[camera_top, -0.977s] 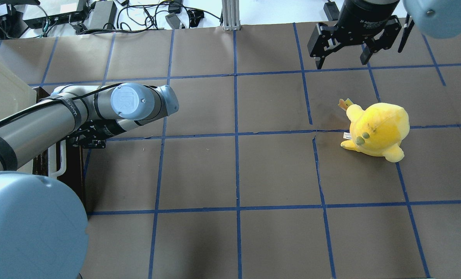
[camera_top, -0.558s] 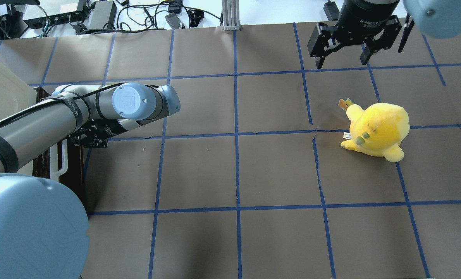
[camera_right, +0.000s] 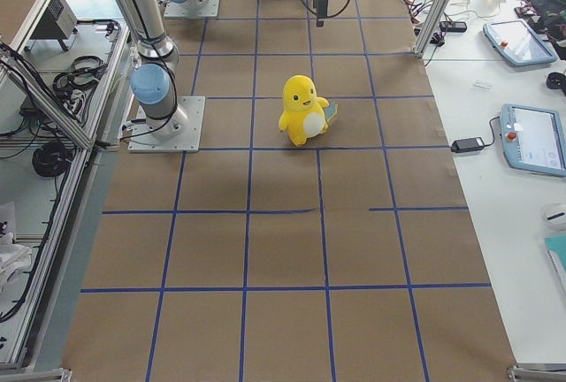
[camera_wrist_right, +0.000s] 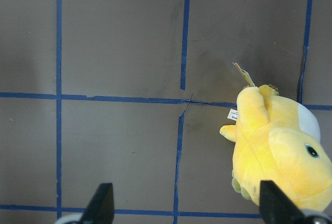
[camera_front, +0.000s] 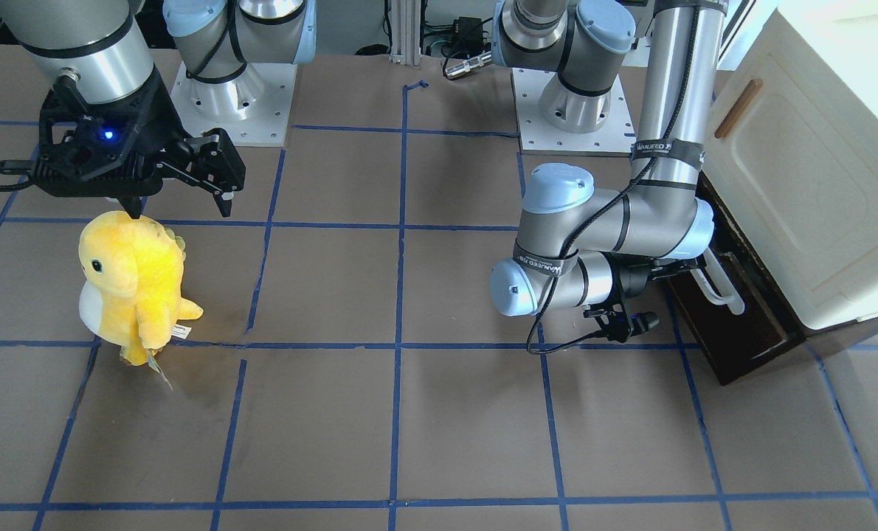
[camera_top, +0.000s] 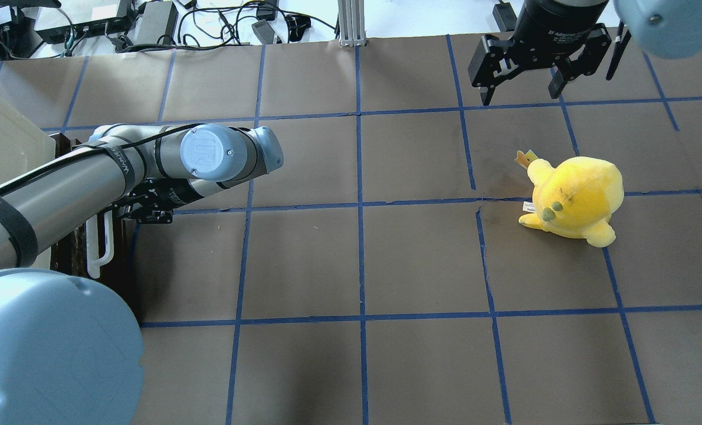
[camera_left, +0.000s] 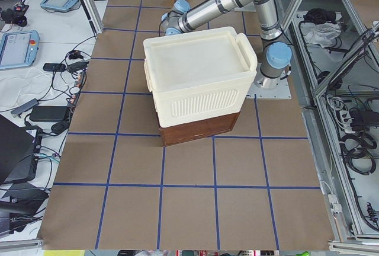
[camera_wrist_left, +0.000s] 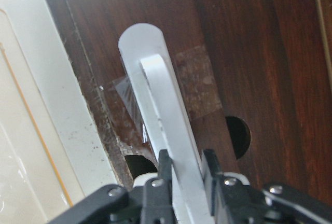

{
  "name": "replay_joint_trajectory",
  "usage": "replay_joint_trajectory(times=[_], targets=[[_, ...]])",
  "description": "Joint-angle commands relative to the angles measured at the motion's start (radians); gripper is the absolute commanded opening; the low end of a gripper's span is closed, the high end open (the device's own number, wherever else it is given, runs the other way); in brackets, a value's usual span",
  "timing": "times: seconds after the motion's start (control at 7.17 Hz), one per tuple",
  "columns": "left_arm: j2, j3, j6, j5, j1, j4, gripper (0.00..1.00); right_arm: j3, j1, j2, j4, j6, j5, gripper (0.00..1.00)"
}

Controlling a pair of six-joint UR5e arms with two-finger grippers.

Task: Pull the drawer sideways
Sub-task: 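Pull the white handle with the left gripper, sliding the drawer open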

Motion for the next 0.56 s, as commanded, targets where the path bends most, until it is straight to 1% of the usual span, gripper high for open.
replay_joint_trajectory(times=[0.0, 0.42], targets=[[-0.006, 0.011, 0.004, -0.019, -0.019, 0.000, 0.25, 0.000, 0.000, 0.000, 0.000, 0.000, 0.000, 1.00], [-0.007, 0.030, 0.031, -0.055, -0.047, 0.026, 0.25, 0.000, 0.000, 0.000, 0.000, 0.000, 0.000, 1.00]])
